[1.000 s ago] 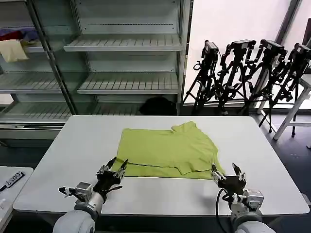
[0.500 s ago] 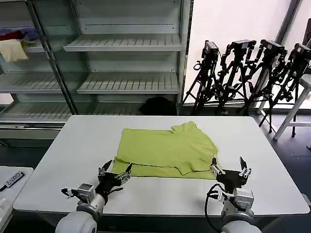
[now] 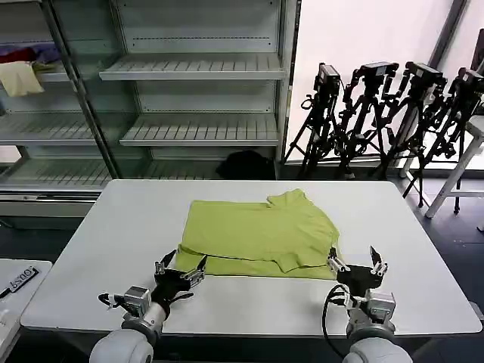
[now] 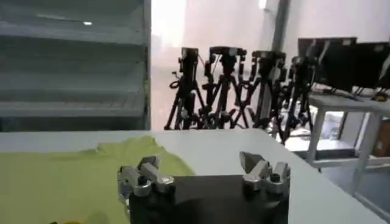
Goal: Fold and organize the clothes.
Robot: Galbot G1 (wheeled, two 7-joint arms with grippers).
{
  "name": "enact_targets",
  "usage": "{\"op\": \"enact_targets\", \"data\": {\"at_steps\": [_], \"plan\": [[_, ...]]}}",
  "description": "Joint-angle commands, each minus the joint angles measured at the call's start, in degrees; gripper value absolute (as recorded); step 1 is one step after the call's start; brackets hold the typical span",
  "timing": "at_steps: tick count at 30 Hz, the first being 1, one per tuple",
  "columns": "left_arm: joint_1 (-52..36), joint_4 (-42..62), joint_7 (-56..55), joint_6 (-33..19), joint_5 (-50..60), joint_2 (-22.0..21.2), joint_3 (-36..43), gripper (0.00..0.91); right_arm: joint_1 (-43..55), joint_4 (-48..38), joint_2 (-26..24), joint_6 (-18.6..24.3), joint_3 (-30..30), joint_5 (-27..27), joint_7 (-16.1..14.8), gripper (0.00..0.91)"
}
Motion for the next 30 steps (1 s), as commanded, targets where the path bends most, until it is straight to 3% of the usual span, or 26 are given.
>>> {"op": "enact_targets", "data": {"at_steps": [1,11,30], "plan": [[-0.01,0.19,0.0,-0.04,0.57,0.12,0.09,0.907,0.64,-4.25,-0.99,-0.24,5.3,6.18,-13.07,0.907],[-0.05,0.36,0.02,-0.15,1.03,0.11,0.22,0.907,2.39,-7.75,-1.2,-0.18,6.0,3.87,-16.87,0.907],[0.26,1.13,-0.03,0.1,2.79,0.66,-0.78,0.907,-2.68,-6.9,-1.65,-0.23,6.9,3.28,-13.8,0.907]]}}
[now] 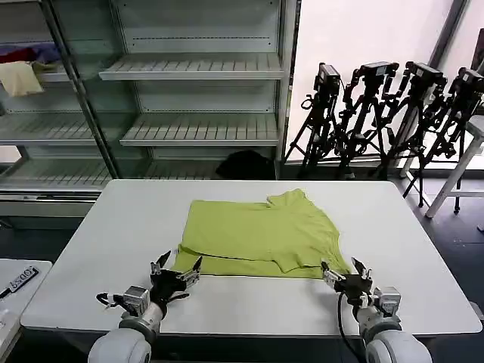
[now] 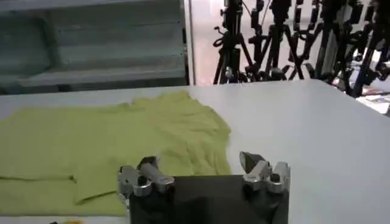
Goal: Fold and organize the clothes.
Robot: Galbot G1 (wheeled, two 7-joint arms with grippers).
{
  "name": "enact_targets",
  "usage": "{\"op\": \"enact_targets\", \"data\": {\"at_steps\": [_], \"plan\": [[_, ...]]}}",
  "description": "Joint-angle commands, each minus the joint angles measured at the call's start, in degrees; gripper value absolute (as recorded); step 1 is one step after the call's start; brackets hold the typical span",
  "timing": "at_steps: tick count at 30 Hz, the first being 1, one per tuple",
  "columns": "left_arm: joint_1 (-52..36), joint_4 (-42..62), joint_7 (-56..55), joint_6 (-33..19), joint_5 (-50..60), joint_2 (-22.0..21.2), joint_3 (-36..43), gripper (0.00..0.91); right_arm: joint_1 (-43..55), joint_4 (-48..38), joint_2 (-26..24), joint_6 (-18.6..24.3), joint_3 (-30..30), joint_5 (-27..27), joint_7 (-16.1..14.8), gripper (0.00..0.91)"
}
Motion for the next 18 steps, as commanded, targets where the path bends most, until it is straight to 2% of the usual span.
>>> {"op": "enact_targets", "data": {"at_steps": [1,11,18], "plan": [[0.37,0.08,-0.03,0.24,0.89,0.08,-0.12,0.907,-1.99,-0.1,-0.3,-0.04,0.72,0.13,-0.35,0.907],[0.67,-0.92,-0.08,4.17,1.73,1.03,-0.55,0.907,-2.27,-0.17,-0.71,-0.23,0.18,-0.44,2.1,0.907],[0.86,-0.95,-0.21,4.68,2.54,1.02,-0.03,0.907,-2.41,-0.39,-0.88,-0.23,0.04,-0.4,2.21,0.907]]}}
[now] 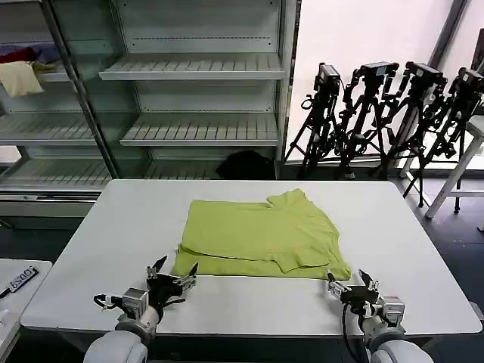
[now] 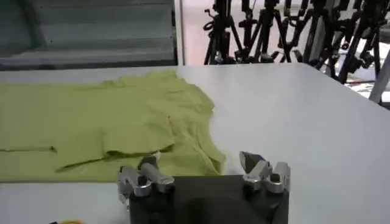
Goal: Fold and organize the clothes.
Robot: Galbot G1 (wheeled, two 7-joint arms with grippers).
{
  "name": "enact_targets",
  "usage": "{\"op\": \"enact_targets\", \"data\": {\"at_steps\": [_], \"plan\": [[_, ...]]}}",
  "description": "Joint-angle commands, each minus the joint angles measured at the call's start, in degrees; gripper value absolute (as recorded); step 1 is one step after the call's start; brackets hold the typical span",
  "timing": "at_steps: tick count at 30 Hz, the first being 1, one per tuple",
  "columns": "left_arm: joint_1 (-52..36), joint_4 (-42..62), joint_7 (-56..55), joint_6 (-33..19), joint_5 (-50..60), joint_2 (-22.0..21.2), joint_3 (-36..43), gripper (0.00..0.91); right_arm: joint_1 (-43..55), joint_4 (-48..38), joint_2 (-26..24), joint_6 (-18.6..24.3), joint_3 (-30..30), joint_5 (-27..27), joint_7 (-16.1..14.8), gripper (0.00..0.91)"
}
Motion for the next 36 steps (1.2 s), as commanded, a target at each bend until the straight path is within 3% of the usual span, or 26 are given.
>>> {"op": "enact_targets", "data": {"at_steps": [1,5,7,8,9,10,11,12,14,15,16,17,36], "plan": [[0.12,-0.05,-0.13,1.36,0.8,-0.02,0.23,0.907,-0.32,-0.1,-0.03,-0.01,0.07,-0.08,0.42,0.907],[0.21,0.21,-0.12,1.37,1.06,-0.03,0.3,0.887,0.07,-0.26,0.13,-0.01,-0.29,-0.33,0.44,0.907],[0.08,0.48,-0.14,1.37,1.23,-0.01,0.32,0.715,0.28,-0.41,0.23,0.0,-0.48,-0.53,0.45,0.816],[0.02,0.61,-0.12,1.36,1.3,-0.02,0.28,0.715,0.44,-0.53,0.31,0.0,-0.6,-0.69,0.43,0.806],[-0.04,0.75,-0.11,1.36,1.31,0.0,0.27,0.595,0.51,-0.6,0.32,0.01,-0.69,-0.81,0.41,0.766],[-0.05,0.87,-0.11,1.36,1.31,0.01,0.24,0.534,0.55,-0.66,0.34,0.0,-0.78,-0.87,0.43,0.746],[-0.06,1.08,-0.06,1.34,1.28,0.0,0.2,0.453,0.61,-0.85,0.38,0.0,-0.87,-0.98,0.39,0.645],[-0.04,1.17,-0.05,1.35,1.26,0.0,0.19,0.413,0.66,-1.04,0.4,0.01,-1.0,-1.12,0.38,0.605],[-0.01,1.48,0.07,1.32,1.19,-0.03,0.21,0.262,0.75,-1.46,0.42,0.01,-1.18,-1.26,0.44,0.322],[-0.01,1.58,0.1,1.32,1.2,-0.05,0.21,0.151,0.75,-1.72,0.47,0.02,-1.24,-1.35,0.45,0.232],[-0.01,1.69,0.12,1.32,1.2,-0.08,0.26,0.101,0.75,-1.9,0.49,0.02,-1.24,-1.37,0.43,0.081],[0.0,1.74,0.13,1.31,1.2,-0.12,0.29,0.02,0.73,-1.96,0.5,0.03,-1.26,-1.37,0.49,0.0],[0.43,1.46,1.09,1.12,1.67,-0.07,0.51,0.0,0.17,-0.65,0.71,0.16,-0.97,-0.53,0.24,0.0]]}}
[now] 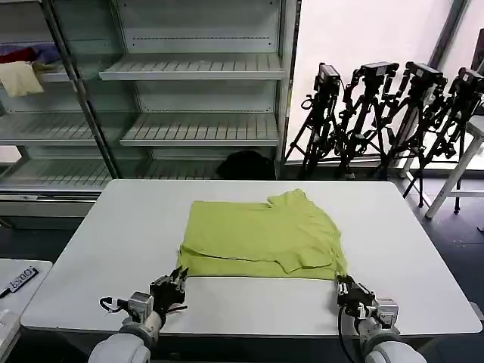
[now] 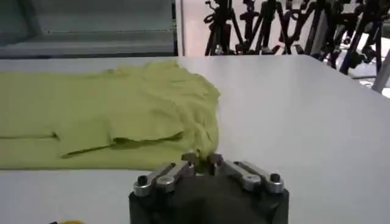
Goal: Fold and organize the clothes.
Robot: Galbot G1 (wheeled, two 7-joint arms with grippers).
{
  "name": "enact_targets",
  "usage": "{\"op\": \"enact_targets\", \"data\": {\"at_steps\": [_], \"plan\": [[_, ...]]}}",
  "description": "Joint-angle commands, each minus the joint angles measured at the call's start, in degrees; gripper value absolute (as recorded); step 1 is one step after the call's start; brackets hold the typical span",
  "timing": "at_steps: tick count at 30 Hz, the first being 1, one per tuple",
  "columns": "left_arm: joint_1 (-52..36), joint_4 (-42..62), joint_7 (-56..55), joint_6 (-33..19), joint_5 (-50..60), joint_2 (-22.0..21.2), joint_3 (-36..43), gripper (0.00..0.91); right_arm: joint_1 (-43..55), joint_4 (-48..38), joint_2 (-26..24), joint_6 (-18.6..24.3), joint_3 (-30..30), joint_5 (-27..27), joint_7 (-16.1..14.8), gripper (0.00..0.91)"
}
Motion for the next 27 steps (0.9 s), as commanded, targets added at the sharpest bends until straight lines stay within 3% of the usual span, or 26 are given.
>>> {"op": "enact_targets", "data": {"at_steps": [1,11,27], "plan": [[-0.07,-0.09,-0.1,-0.33,0.09,-0.07,0.0,0.0,-0.07,0.88,0.06,0.06,0.03,0.46,0.3,0.0],[2.23,-2.81,0.16,-1.07,0.04,0.61,-0.47,0.0,-4.94,6.52,-0.42,0.03,0.16,1.21,1.3,0.0],[20.27,-15.16,-0.69,0.07,-0.74,3.76,-4.84,0.0,-17.02,15.35,-0.96,-0.06,-1.79,-0.43,3.85,0.0]]}}
